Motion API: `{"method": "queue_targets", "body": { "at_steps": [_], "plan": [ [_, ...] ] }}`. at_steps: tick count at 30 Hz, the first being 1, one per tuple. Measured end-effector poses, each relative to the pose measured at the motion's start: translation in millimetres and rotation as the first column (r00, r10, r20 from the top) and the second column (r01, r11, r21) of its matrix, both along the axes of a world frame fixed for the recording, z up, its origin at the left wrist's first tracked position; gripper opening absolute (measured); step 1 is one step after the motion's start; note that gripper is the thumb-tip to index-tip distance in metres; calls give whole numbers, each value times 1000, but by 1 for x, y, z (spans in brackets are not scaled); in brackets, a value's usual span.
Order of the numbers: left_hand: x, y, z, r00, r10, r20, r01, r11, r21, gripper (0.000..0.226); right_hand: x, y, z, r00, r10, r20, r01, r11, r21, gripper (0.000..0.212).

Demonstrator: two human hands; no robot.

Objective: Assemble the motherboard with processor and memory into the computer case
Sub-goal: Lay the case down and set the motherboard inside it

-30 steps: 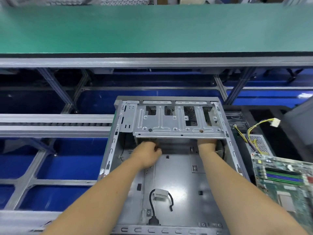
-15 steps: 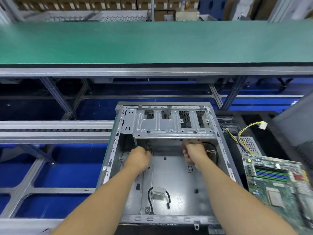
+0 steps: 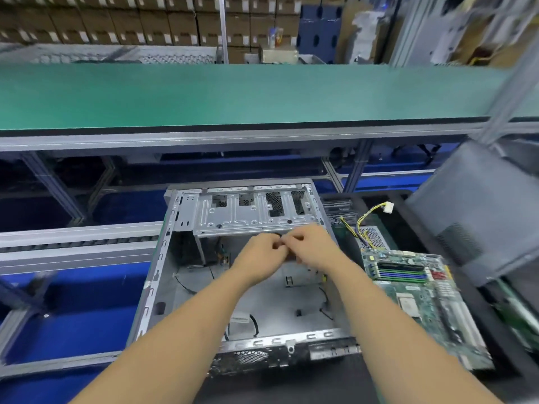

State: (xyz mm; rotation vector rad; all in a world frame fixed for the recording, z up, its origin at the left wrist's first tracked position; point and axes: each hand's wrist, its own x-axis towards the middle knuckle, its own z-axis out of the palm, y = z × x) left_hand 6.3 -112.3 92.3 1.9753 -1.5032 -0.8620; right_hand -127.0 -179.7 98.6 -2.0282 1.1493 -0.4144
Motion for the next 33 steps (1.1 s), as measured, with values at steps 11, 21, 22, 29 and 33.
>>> {"method": "queue_targets", "body": {
  "at_steps": [11, 21, 22, 29, 33],
  "plan": [
    [-222, -60, 26, 990, -57, 130, 68, 994, -83, 20, -196, -65, -58, 659, -752, 14, 749, 655, -98, 37],
    [-253, -76, -54, 962, 273, -4, -250, 888, 386, 72, -313, -76, -126, 609, -645, -461, 758, 645, 98, 121],
    [-255, -75, -55, 963, 270, 10, -254, 891, 375, 63, -316, -74, -128, 627, -626, -464, 740, 665, 103, 123],
    [-267, -71, -49, 962, 268, 40, -264, 893, 366, 57, -329, -61, -133, 668, -611, -425, 723, 669, 172, 124],
    [-266, -71, -41, 952, 302, -52, -264, 895, 361, 55, -328, -58, -128, 640, -660, -393, 755, 636, 160, 110]
  ]
}}
